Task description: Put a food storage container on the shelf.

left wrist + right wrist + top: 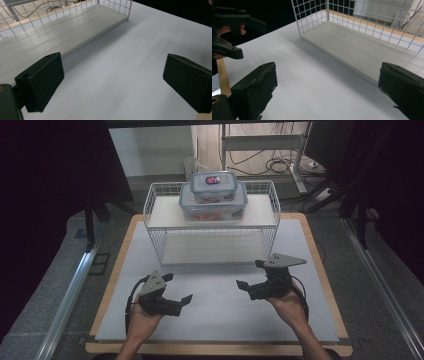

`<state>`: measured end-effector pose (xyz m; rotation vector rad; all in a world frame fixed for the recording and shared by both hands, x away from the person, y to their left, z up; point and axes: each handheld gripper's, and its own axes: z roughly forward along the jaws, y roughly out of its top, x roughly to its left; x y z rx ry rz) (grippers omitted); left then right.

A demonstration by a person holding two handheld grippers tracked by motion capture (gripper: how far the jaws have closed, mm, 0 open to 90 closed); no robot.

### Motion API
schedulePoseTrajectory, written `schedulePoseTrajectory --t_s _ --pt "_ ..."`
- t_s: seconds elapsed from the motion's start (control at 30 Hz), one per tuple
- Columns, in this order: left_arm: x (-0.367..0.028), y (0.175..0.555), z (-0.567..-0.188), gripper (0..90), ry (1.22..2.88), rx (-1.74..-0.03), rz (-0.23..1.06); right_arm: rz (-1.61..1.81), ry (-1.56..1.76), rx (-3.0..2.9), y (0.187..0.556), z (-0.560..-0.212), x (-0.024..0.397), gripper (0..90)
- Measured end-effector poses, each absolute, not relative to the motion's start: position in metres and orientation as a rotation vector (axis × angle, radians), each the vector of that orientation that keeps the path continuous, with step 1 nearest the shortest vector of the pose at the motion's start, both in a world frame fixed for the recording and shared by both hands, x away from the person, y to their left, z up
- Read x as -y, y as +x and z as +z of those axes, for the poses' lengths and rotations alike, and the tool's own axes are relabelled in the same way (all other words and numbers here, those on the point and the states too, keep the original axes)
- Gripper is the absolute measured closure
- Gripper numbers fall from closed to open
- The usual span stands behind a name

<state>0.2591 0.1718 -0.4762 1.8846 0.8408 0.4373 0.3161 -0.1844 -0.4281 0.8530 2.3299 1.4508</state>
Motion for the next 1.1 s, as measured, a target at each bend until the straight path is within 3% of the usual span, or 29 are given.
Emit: schedulePoseTrajectory --t_s 1.1 --pt "-0.183 0.235 -0.523 1.1 2.013 -0.952 0.425 1.289 0.950 -2.393 0.283 -0.489 0.215 2.0"
